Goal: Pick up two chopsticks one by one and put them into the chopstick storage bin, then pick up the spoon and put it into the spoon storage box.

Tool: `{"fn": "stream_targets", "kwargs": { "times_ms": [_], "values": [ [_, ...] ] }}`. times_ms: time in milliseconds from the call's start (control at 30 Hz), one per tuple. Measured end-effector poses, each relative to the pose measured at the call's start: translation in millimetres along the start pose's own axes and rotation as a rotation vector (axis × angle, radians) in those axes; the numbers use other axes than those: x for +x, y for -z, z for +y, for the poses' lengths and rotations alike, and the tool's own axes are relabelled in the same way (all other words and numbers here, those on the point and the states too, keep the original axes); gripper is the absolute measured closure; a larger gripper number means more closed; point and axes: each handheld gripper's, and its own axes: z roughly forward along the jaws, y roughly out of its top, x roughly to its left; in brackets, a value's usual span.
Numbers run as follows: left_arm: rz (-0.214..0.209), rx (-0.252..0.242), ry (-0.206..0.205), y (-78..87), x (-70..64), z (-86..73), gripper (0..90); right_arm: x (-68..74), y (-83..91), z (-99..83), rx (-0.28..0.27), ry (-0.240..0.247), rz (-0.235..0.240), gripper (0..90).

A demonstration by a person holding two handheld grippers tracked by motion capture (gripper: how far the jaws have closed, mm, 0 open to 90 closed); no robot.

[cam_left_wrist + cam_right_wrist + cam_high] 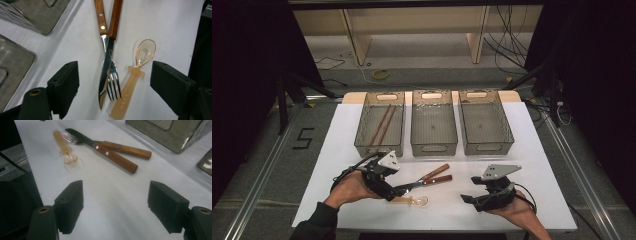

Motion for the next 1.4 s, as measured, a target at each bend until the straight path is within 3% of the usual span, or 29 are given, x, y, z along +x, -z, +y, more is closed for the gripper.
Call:
{"fn": "stream_targets", "kwargs": {
  "times_ms": [333, 700, 1067, 1400],
  "values": [
    [-0.013, 0.051, -0.031, -7.7, -7.6, -1.9, 23.4, -0.6, -0.6, -0.4, 0.002, -0.001, 0.003, 29.7],
    [-0.022, 0.147, -0.083, -17.9, -13.5, -6.4, 25.1, -0.4, -1.5, -1.1, 0.006, 0.002, 0.005, 29.7],
    [-0.036, 0.166, -0.1, -22.1, -16.8, -8.7, 30.5, 0.1, -2.6, -0.7, 0.012, 0.005, 0.008, 29.7],
    [-0.046, 0.187, -0.144, -24.6, -18.9, -9.1, 37.4, 0.0, -1.6, -1.5, 0.012, 0.005, 0.003, 29.7]
  ]
}}
